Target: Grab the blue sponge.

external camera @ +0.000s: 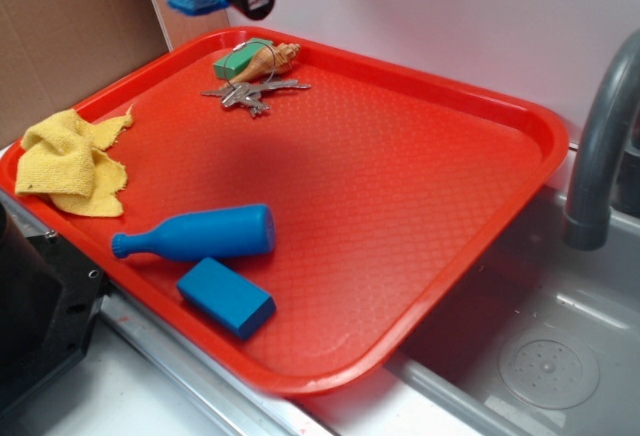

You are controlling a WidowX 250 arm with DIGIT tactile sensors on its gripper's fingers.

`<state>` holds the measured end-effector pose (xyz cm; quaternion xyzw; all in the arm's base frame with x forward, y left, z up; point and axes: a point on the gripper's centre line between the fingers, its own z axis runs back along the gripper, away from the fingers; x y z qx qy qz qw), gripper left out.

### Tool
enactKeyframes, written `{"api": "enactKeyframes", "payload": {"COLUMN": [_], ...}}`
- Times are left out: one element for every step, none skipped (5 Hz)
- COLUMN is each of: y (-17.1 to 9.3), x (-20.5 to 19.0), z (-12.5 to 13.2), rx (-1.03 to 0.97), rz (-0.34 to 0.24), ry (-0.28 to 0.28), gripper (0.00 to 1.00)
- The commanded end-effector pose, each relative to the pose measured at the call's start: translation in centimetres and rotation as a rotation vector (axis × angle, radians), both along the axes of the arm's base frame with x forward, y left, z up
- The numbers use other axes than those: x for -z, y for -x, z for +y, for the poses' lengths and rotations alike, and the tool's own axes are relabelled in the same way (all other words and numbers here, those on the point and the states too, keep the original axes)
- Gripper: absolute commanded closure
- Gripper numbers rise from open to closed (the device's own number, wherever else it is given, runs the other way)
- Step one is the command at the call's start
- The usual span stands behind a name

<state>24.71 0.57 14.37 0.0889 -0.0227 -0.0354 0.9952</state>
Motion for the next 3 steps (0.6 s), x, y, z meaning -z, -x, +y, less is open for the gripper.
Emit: {"api": "enactKeyframes", "payload": {"y": [0.71, 1.3, 0.75], "x": [-4.5, -5.1, -4.45], "z": [-1.3, -1.78, -1.77], "rx": [-0.508, -0.76, -0.786], "rz": [-0.128, -0.142, -0.133], "ry": [0.016, 0.055, 0.017], "gripper": [1.0, 1.0, 1.0]}}
